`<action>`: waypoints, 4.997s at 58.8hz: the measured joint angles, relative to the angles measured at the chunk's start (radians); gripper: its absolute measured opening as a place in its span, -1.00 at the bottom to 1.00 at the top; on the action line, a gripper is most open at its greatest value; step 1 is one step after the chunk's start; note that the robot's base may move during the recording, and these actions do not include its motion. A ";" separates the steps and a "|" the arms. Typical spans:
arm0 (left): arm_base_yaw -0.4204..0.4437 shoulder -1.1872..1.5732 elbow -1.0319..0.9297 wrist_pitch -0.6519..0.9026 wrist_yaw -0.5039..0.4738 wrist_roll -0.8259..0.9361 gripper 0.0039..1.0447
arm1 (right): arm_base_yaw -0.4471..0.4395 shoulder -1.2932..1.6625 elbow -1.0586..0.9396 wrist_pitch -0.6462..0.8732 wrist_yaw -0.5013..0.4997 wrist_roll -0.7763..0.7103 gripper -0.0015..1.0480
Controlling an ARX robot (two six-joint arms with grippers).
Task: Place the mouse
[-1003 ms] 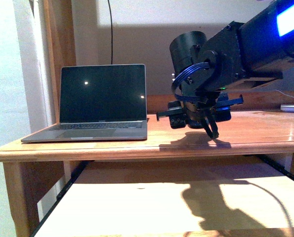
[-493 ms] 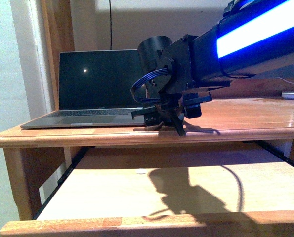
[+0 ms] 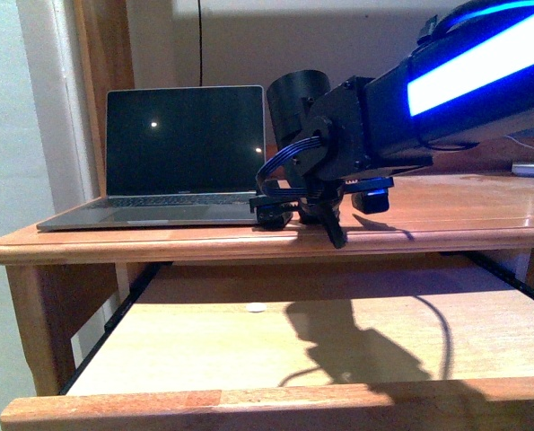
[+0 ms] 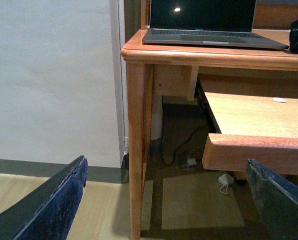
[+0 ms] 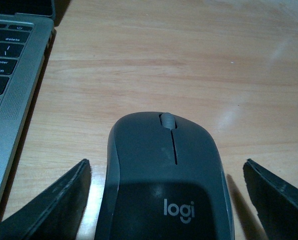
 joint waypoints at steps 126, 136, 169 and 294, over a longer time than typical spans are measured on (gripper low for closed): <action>0.000 0.000 0.000 0.000 0.000 0.000 0.86 | -0.034 -0.491 -1.247 0.761 -0.544 -0.073 0.86; 0.000 0.000 0.000 0.000 0.000 0.000 0.86 | -0.016 -0.402 -1.120 0.729 -0.466 -0.051 0.86; 0.000 0.000 0.000 0.000 0.000 0.000 0.86 | 0.026 -0.230 -0.837 0.594 -0.296 0.037 0.86; 0.001 0.000 0.000 0.000 0.002 0.000 0.86 | -0.312 -2.333 -2.135 0.153 -0.345 -0.057 -0.78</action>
